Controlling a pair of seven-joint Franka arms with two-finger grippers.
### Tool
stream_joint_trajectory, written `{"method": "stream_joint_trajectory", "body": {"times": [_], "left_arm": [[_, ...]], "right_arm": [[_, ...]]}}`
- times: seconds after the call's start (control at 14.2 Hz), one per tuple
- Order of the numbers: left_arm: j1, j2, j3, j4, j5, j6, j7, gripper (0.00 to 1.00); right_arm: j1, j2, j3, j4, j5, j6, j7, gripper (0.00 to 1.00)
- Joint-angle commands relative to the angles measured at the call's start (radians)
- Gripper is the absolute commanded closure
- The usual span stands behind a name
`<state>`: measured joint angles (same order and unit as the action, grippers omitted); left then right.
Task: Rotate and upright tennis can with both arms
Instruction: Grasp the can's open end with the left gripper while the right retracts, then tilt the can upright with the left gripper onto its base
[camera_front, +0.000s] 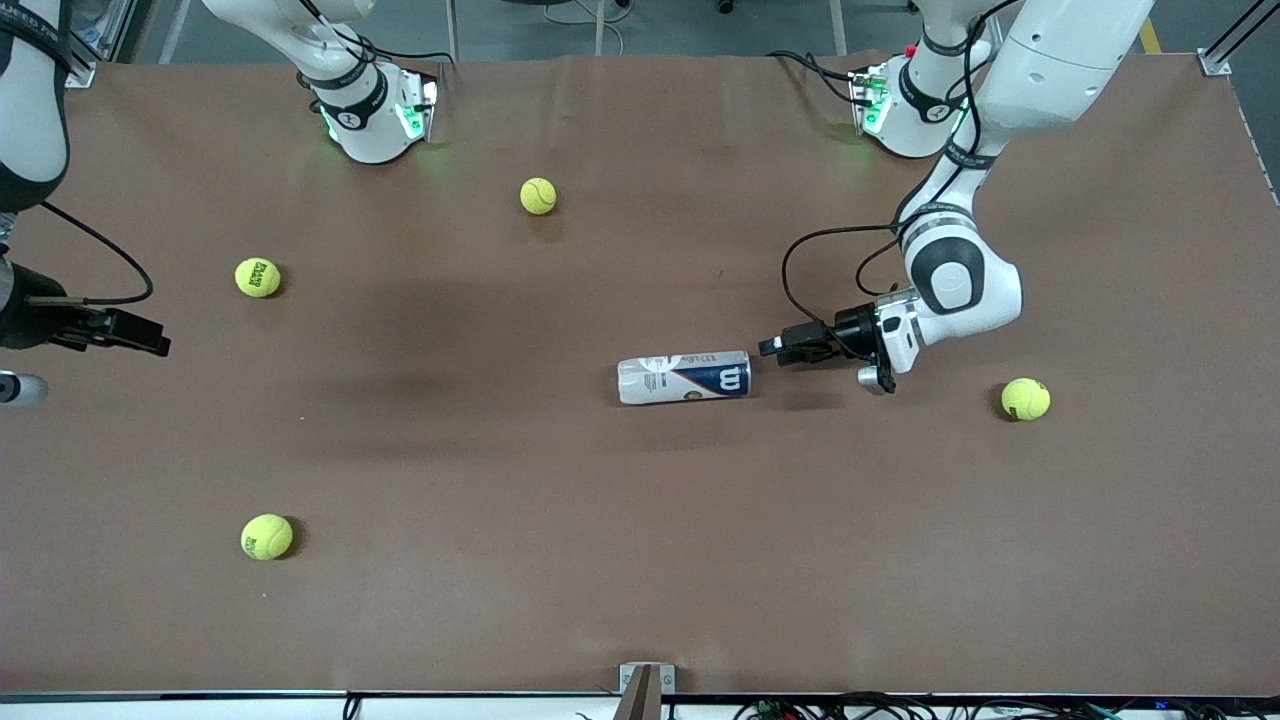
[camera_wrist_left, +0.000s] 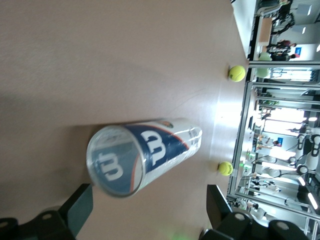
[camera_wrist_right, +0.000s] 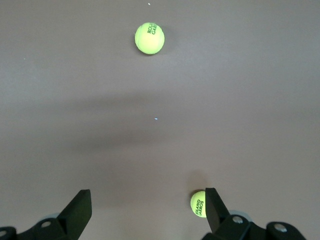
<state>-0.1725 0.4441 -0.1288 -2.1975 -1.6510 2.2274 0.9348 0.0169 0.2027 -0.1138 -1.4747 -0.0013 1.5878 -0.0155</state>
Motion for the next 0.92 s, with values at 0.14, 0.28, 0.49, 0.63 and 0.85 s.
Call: {"method": "stream_joint_trajectory", "body": {"times": [0.14,0.28,0.49,0.63,0.85], "left_arm": [[-0.073,0.047,0.0,0.07,-0.078,0.052,0.021,0.0],[-0.078,0.056,0.0,0.079,-0.087,0.067,0.021,0.0],[-0.1,0.087,-0.002,0.097,-0.119,0.089,0.041,0.03],[-0.114,0.091,-0.002,0.108,-0.154,0.118,0.052,0.23],[-0.124,0.093,-0.002,0.113,-0.156,0.124,0.053,0.68]], "right_arm": [[-0.046,-0.014,0.022,0.045,-0.017,-0.029,-0.075,0.0],[-0.051,-0.013,0.022,0.047,-0.02,-0.028,-0.075,0.0],[-0.06,-0.008,0.022,0.053,-0.02,-0.022,-0.073,0.0],[-0.06,-0.008,0.022,0.059,-0.022,-0.022,-0.072,0.0],[-0.052,-0.006,0.023,0.06,-0.014,-0.029,-0.067,0.0]]}}
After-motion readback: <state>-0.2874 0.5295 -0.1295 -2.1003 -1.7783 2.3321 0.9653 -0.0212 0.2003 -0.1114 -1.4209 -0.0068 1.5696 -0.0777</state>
